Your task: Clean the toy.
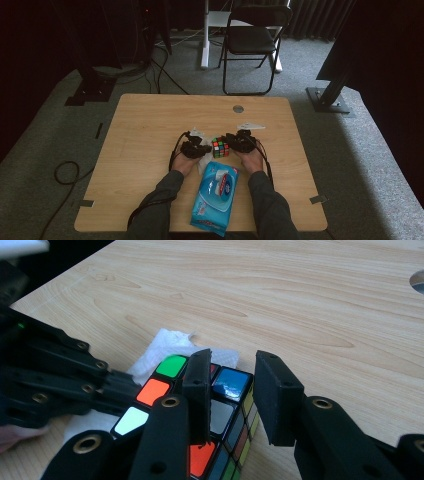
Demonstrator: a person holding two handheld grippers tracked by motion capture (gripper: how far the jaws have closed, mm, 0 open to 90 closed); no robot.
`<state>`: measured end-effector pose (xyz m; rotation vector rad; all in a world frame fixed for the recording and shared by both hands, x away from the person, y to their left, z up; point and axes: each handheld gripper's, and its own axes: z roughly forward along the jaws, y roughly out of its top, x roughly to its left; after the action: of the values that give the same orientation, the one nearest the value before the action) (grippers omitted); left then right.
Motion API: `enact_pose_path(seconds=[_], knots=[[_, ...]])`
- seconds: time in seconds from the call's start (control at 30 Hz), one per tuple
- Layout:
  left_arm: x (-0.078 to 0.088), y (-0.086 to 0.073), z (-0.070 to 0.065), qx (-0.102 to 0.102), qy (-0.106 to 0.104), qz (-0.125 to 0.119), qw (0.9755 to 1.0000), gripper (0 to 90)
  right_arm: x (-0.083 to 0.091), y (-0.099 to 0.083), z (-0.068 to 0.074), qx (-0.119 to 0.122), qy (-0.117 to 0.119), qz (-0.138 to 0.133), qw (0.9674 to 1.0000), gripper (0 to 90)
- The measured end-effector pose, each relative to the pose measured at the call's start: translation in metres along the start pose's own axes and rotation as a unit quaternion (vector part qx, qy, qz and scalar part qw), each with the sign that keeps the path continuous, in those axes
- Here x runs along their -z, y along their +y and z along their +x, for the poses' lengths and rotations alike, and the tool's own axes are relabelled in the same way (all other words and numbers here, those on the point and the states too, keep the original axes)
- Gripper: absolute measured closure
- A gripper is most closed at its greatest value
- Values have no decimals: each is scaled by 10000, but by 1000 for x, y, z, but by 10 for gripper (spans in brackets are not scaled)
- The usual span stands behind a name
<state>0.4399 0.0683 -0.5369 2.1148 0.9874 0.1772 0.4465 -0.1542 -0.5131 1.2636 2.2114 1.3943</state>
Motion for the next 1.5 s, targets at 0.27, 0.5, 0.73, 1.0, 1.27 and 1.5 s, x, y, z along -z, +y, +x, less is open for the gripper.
enact_pose_path(seconds=[0.27, 0.5, 0.73, 1.0, 1.27, 1.5], knots=[[-2, -2, 0, -2, -17, 8, 10000, 883, 0, 0, 0, -9, -14, -7, 10000, 690], [18, 3, -3, 28, -269, -407, 9988, 882, 0, -1, 0, -24, -11, -30, 10000, 689], [29, 4, -9, -100, -461, -504, 9976, 881, 0, -1, 0, -36, -21, -30, 10000, 689], [19, -1, -8, -156, -431, -254, 9986, 882, 0, -1, 0, -41, -12, -31, 10000, 690], [0, -6, -2, -134, -309, 84, 9994, 882, 0, -1, 0, -44, -22, -34, 10000, 691], [4, -3, 0, -136, -263, 68, 9995, 880, 0, -1, 0, -51, -20, -36, 10000, 691]])
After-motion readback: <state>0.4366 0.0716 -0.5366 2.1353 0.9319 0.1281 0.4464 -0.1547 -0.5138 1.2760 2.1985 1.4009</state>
